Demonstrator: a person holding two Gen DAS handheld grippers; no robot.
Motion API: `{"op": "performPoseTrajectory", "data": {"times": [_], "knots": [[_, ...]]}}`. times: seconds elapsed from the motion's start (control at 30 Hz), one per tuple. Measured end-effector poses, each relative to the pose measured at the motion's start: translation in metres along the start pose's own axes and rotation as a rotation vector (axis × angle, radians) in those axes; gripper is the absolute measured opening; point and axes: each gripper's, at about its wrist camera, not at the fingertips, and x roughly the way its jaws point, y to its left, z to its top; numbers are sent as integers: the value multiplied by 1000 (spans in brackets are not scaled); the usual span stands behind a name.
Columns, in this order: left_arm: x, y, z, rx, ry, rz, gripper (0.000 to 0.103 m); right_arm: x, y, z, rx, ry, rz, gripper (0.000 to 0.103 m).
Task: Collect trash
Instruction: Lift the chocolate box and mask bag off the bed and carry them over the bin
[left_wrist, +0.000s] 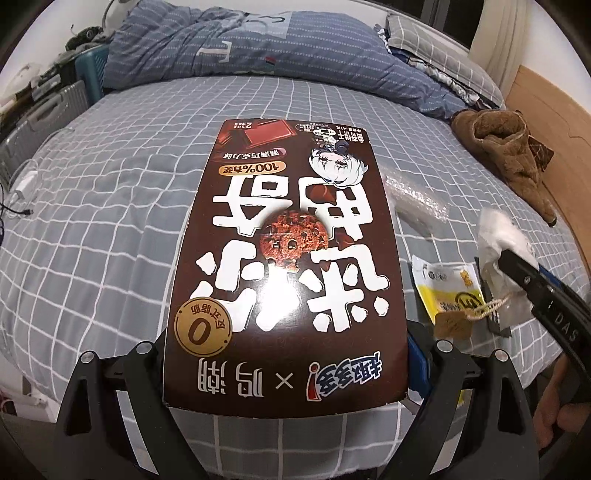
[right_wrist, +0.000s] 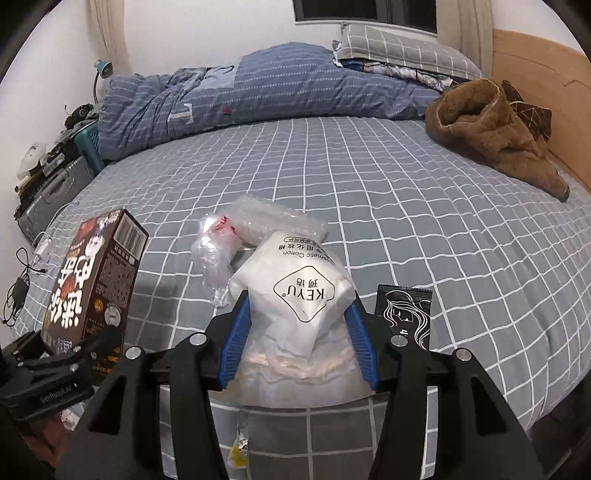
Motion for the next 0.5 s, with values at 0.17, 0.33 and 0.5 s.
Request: {"op": "performPoseTrajectory", "data": {"times": [0.17,0.33,0.5], "knots": [[-8,0,-10,2,4,1,88,-13,6,-5,-8,-8,10,49],[-10,0,-14,6,9,0,88,-34,14,-18,-27,-23,20,49],[-15,-2,-16,13,-1,-2,88,-54,21,-33,-34,-24,30,49]]}}
